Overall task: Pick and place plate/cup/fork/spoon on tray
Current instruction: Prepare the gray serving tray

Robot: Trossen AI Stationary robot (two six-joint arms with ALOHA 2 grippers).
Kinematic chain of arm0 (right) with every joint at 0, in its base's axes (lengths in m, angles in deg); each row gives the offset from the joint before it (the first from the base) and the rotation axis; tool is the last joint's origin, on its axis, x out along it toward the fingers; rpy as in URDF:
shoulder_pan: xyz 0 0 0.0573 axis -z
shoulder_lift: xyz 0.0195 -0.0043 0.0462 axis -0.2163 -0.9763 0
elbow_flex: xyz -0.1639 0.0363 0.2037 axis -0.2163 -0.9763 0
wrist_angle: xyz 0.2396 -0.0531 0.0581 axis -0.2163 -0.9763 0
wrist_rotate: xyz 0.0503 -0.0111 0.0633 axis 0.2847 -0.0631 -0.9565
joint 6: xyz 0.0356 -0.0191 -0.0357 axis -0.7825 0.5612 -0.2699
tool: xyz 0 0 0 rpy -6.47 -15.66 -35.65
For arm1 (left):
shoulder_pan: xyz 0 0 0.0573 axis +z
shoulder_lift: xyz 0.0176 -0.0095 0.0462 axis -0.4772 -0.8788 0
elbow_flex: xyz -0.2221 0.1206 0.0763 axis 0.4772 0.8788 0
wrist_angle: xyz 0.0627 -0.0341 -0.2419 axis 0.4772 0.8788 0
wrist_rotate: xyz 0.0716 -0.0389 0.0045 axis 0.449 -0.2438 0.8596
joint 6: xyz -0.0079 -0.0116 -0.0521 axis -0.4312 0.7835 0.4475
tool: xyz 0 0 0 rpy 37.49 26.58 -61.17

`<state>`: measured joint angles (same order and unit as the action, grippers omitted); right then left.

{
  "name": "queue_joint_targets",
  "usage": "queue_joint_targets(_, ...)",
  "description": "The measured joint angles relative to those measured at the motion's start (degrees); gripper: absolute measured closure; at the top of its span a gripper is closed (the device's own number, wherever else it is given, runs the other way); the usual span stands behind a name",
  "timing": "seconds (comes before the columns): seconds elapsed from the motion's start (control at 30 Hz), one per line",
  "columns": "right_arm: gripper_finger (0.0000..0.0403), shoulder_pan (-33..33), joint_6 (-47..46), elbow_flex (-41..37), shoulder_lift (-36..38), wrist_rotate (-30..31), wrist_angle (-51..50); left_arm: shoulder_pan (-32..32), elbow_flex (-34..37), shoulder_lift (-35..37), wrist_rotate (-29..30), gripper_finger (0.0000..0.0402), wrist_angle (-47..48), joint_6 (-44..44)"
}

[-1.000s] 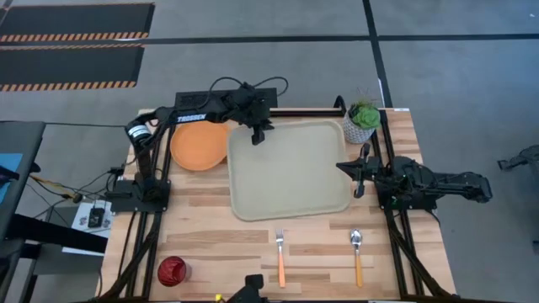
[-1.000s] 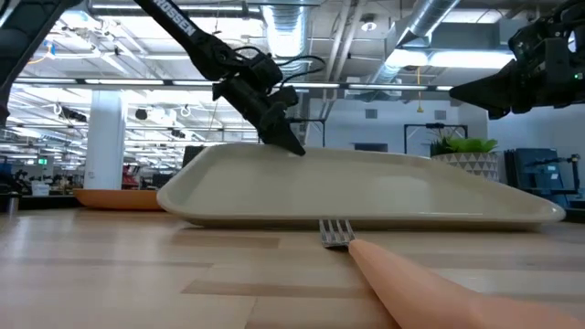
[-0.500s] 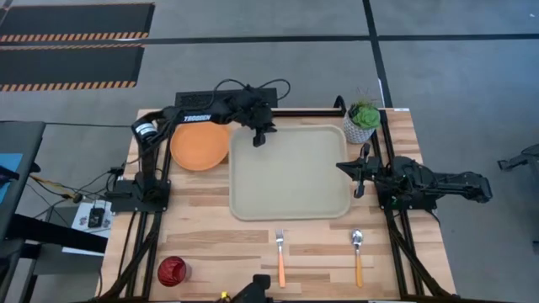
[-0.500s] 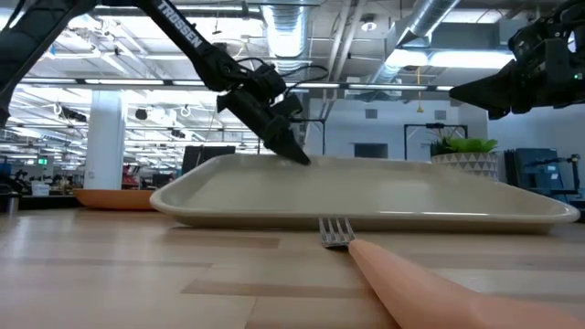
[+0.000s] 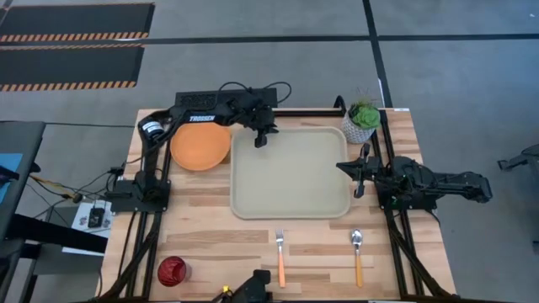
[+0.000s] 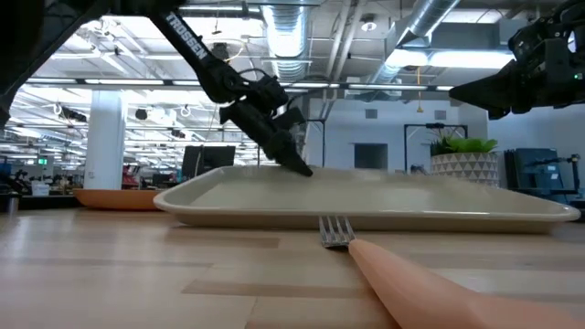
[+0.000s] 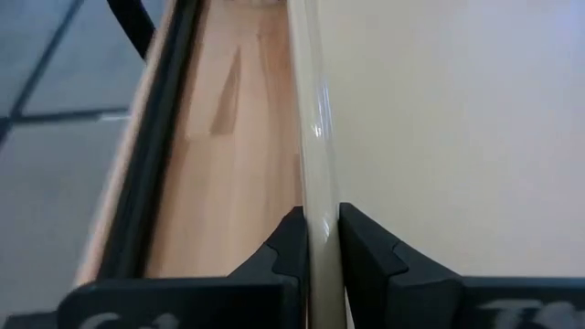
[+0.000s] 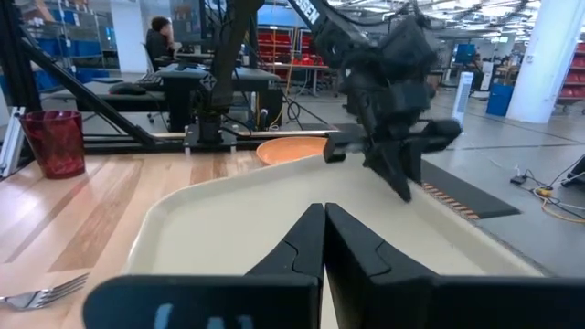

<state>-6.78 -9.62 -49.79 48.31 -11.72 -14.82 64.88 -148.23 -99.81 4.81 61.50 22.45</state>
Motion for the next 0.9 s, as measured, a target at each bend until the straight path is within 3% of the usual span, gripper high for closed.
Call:
queue_joint_targets(0.43, 0.0370, 0.0, 0.0, 0.0, 0.0, 0.0, 0.0, 1.2, -0.3, -2.7, -3.5, 0.0376, -0.7, -0.3)
queue_joint_targets(0.9, 0.0370, 0.0, 0.0, 0.0, 0.0, 0.0, 0.0, 1.3, -0.2, -2.7, -1.6, 0.0352, 2.3, -4.5)
